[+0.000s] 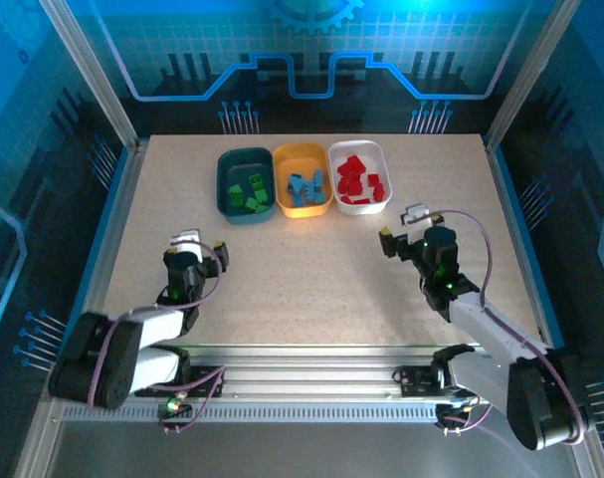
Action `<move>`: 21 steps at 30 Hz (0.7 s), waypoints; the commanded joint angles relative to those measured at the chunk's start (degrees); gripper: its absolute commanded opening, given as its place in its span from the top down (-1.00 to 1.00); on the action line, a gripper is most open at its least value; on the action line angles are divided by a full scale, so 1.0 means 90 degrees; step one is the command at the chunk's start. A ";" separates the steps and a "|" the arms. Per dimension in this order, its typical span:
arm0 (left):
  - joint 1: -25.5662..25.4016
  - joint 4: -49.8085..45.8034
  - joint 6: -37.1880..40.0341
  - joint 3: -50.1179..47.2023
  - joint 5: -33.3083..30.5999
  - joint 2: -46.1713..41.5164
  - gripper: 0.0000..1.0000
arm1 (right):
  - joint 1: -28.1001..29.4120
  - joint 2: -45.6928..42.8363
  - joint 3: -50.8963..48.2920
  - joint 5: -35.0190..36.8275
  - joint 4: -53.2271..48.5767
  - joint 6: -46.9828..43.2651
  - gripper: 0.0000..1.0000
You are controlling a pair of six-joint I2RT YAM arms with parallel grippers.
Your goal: Sort the legos into containers by color
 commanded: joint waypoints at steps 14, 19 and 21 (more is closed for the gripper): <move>0.0578 0.0959 0.0253 0.1373 0.0506 0.1778 -0.98 | -0.1018 0.2897 0.0366 -0.0888 0.2310 0.0462 -1.00; 0.0578 0.0915 0.0270 0.1390 0.0517 0.1773 -0.98 | -0.1146 0.2910 0.0347 -0.1179 0.2348 0.0523 -0.99; 0.0569 0.0920 0.0289 0.1390 0.0521 0.1768 -0.98 | -0.1136 0.2908 0.0352 -0.1179 0.2340 0.0521 -0.99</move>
